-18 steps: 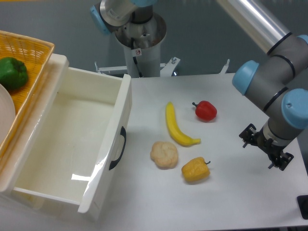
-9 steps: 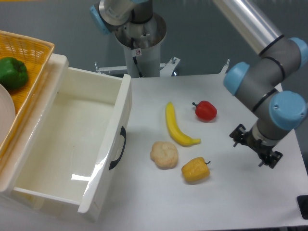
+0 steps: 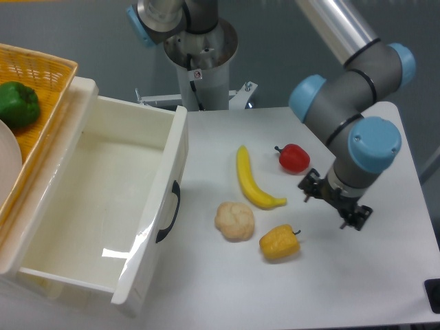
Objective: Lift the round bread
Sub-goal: 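Move the gripper over the banana toward the round bread roll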
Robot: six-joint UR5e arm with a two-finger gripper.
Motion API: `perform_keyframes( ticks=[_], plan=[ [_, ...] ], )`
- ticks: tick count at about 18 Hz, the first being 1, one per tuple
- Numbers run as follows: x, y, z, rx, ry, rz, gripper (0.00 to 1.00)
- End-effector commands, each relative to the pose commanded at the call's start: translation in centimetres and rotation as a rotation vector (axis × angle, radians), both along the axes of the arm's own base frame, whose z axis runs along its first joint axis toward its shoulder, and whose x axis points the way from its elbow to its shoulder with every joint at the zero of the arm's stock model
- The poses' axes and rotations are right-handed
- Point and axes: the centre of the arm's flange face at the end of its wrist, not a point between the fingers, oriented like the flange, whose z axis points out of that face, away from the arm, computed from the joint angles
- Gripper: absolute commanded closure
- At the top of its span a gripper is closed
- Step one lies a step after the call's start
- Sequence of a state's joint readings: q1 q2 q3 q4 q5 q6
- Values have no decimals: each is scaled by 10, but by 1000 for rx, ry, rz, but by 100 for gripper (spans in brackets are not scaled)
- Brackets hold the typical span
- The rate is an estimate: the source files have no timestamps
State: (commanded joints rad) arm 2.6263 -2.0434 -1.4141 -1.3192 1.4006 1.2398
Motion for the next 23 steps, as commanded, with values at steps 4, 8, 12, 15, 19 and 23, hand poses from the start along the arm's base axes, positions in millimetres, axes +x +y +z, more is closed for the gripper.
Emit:
perform_keyframes(
  ticks=[4,8,12,15,19,23],
  plan=[
    [38,10,-3,118,-134,117,0],
    [57,2,-2,129,-135,110,0],
    [77,7,-13,96,-147,82,0],
    [86,5,-31,51,-142,49,0],
    [94,3,-45,40,-155,46,0],
    [103,6,-51,28,-164,40,0]
  ],
)
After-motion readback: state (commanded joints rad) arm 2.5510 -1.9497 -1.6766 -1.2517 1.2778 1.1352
